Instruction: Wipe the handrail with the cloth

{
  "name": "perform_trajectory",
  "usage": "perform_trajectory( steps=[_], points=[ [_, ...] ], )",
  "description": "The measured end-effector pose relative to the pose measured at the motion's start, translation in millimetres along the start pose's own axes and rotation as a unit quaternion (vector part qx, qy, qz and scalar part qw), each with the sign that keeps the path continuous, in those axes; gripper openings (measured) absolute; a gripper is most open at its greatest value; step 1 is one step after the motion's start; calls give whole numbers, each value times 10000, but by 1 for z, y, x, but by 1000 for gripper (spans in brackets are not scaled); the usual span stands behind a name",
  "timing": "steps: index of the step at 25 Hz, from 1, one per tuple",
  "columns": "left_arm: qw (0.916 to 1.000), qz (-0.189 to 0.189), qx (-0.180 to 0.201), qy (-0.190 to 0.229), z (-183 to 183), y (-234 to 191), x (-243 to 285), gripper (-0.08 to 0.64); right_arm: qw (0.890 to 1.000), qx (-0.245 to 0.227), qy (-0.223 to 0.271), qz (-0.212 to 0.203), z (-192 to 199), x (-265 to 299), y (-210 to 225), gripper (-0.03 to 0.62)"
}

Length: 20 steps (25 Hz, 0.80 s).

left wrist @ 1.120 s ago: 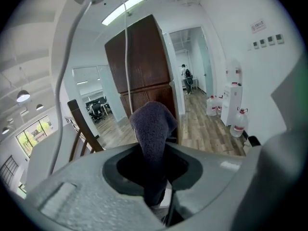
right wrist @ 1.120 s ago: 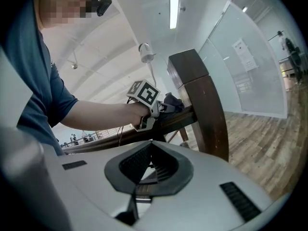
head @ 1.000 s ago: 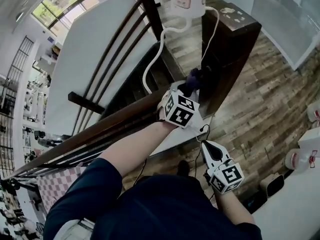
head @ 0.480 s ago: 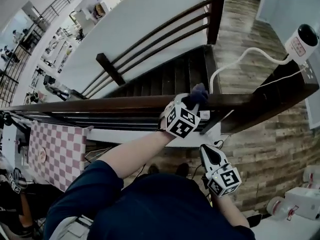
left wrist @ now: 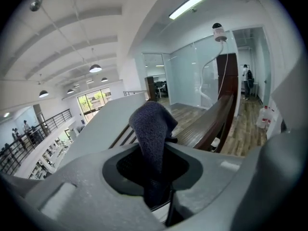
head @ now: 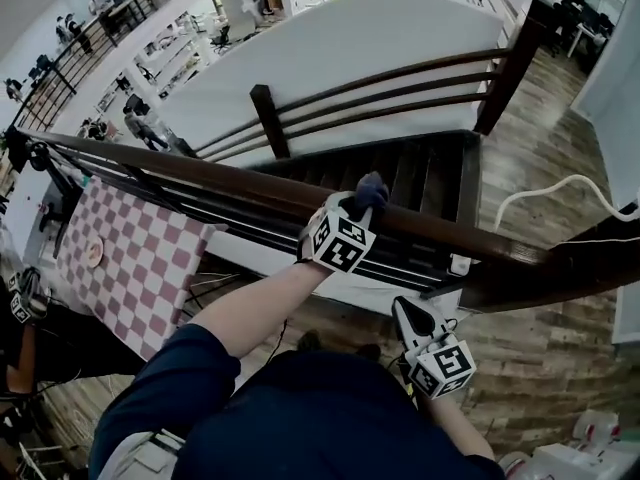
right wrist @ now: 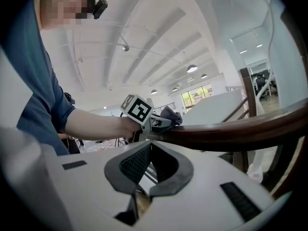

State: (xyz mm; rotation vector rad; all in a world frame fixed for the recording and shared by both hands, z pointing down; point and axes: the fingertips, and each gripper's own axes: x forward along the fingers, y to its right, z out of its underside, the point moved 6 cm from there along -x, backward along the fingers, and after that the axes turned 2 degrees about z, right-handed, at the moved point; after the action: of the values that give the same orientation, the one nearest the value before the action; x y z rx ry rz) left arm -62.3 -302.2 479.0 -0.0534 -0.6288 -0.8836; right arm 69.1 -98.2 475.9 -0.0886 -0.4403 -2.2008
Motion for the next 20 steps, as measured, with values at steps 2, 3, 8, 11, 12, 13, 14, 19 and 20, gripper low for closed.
perform_trajectory(
  steps=[2,3,8,11,12,13,14,19,20],
  points=[
    [9998,-194,-81,-35,12,-24,-11,92,9998,-82,-58,-159,-2,14,-13,11],
    [9995,-278,-119,-51,18,-35,-16,92,9997,-117,-86,-216,-3,20,-19,11],
    [9980,-558,-269,-102,41,-70,-36,92,9987,-197,-208,-418,-2,42,-41,11],
    [9970,-681,-352,-122,50,-83,-45,92,9981,-255,-227,-520,-3,51,-50,11],
    [9967,-710,-381,-132,52,-87,-48,92,9979,-270,-227,-548,-4,53,-53,11],
    [9964,-731,-410,-142,54,-89,-51,92,9977,-282,-226,-573,-4,54,-56,11],
    [9962,-742,-440,-150,55,-90,-53,92,9975,-293,-226,-594,-4,55,-58,11],
    [9954,-745,-602,64,56,-90,-72,91,9969,-361,-164,-674,-5,57,-64,11],
    [9953,-725,-622,154,54,-88,-78,91,9969,-381,-142,-678,-6,57,-64,12]
  ],
)
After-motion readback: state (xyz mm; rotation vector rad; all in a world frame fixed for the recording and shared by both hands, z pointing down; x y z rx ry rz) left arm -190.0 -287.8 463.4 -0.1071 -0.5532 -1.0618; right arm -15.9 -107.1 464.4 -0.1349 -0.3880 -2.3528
